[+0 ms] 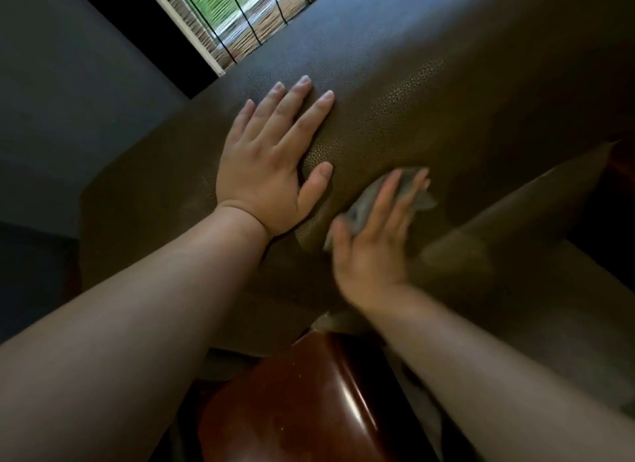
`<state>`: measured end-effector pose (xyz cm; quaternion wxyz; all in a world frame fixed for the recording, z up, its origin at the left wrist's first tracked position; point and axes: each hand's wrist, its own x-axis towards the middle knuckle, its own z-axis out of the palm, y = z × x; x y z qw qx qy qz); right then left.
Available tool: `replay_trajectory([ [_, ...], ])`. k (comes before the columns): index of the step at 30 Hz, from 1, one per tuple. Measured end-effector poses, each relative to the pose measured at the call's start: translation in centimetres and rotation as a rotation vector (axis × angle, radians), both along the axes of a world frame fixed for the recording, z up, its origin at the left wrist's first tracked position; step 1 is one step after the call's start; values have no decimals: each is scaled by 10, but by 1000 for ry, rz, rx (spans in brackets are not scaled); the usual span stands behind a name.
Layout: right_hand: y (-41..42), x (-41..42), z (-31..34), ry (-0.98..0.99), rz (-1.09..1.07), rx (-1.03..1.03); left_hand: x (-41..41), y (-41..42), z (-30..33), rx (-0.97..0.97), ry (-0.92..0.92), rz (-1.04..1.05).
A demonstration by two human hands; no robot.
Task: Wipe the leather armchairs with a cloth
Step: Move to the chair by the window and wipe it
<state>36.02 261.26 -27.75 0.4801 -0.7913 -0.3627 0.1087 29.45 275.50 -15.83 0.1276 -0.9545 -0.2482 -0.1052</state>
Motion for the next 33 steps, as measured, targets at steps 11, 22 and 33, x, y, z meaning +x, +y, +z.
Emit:
replay_trajectory([
  [11,-9,-107,34,-162,164,-219,-51,0,53,-451,177,93],
  [22,36,-193,20,1,-202,155,-178,9,20,-182,67,88],
  [33,45,-177,12,123,-352,205,-181,20,11,-90,48,68],
])
